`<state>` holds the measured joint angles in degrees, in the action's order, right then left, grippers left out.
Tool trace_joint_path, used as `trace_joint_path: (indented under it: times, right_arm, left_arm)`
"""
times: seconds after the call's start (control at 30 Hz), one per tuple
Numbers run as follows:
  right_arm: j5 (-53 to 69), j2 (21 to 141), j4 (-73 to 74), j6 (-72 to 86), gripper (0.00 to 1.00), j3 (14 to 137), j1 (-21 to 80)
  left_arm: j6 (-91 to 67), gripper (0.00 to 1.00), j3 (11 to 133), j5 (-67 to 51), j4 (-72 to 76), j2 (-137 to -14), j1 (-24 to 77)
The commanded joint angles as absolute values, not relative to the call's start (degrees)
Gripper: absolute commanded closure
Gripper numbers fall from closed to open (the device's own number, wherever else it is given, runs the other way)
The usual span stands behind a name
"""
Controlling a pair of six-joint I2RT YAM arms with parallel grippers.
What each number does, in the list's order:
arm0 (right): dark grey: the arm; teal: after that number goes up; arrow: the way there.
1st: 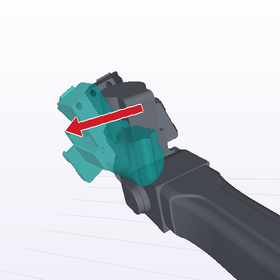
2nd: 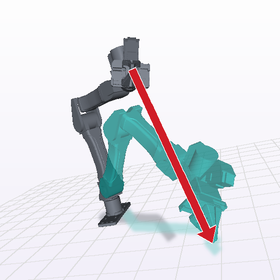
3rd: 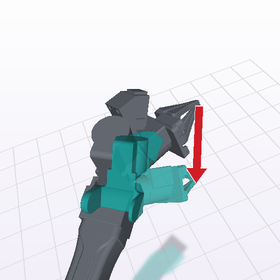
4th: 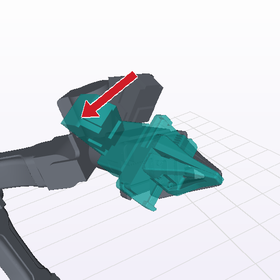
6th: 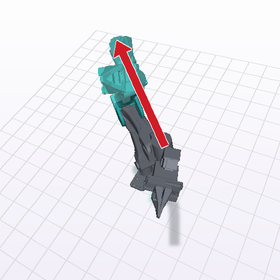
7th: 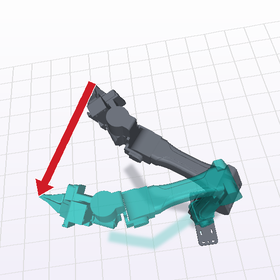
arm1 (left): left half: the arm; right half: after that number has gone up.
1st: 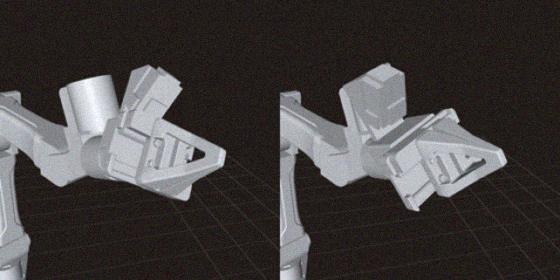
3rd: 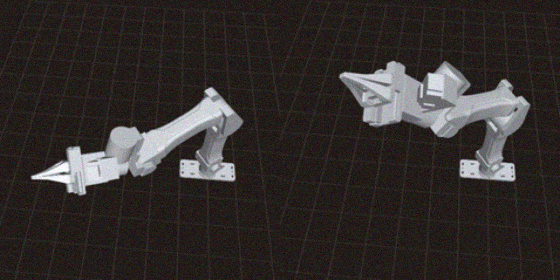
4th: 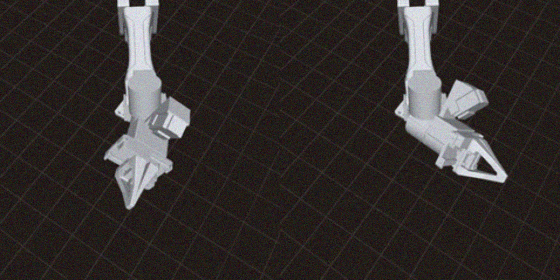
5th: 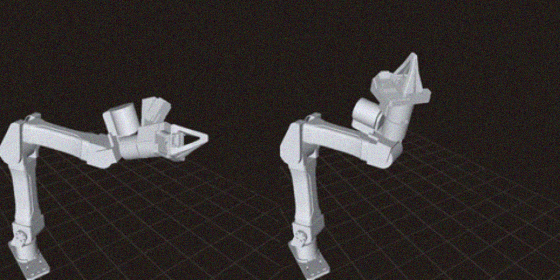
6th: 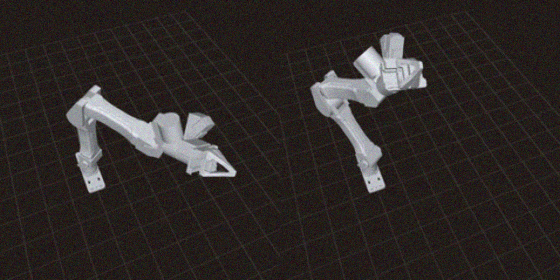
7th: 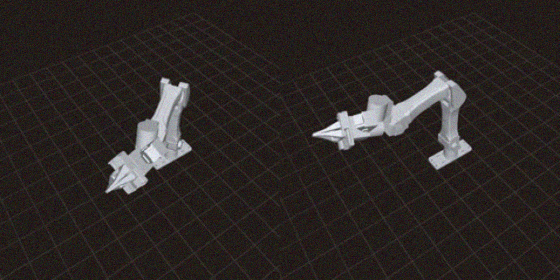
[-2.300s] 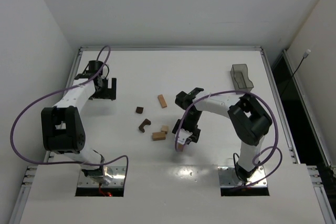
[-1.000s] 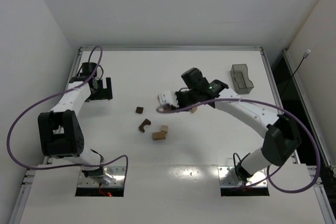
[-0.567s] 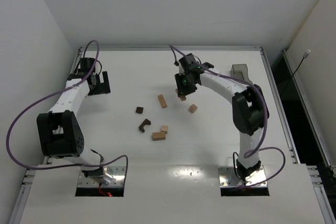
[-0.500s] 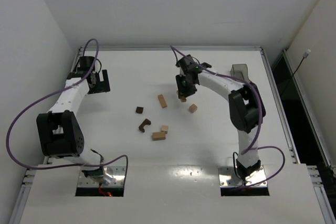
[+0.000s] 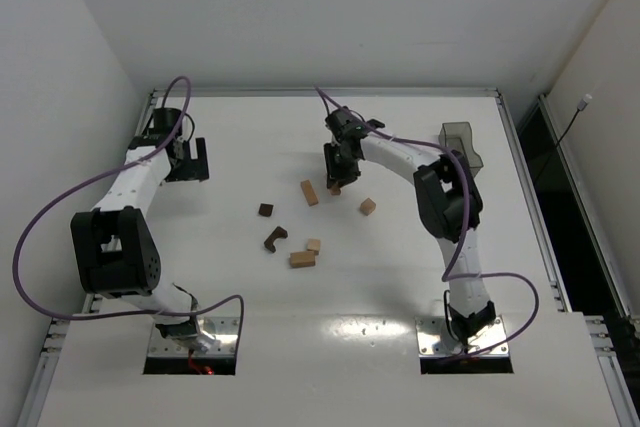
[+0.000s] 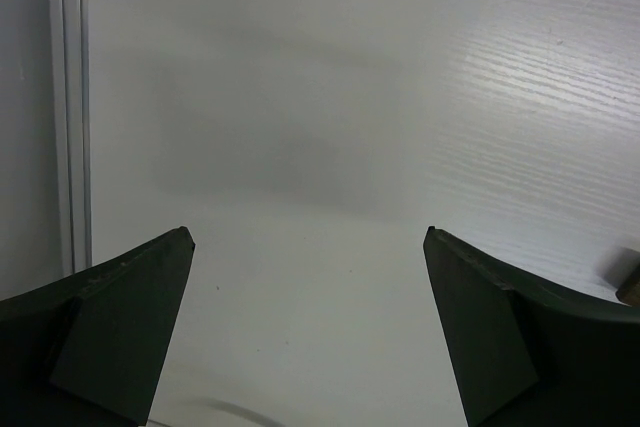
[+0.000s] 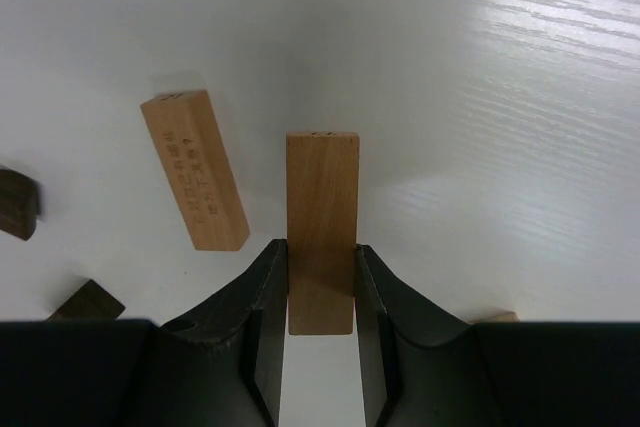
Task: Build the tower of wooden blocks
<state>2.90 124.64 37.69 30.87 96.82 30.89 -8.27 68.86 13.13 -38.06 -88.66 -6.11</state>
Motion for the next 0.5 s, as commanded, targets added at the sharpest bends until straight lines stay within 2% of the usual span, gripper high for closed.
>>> trace_joint_path:
  times: [0.0, 0.47]
  right_arm:
    - [3.2, 126.0, 36.7, 32.1, 1.0, 99.5, 31.2]
    - [3.8, 131.3, 35.7, 31.6, 1.0, 102.8, 32.8]
  left_arm:
    - [-7.0, 0.0, 68.5, 12.0, -37.8, -87.4, -6.9]
    - [-6.0, 0.0, 68.5, 12.0, -37.8, -87.9, -6.9]
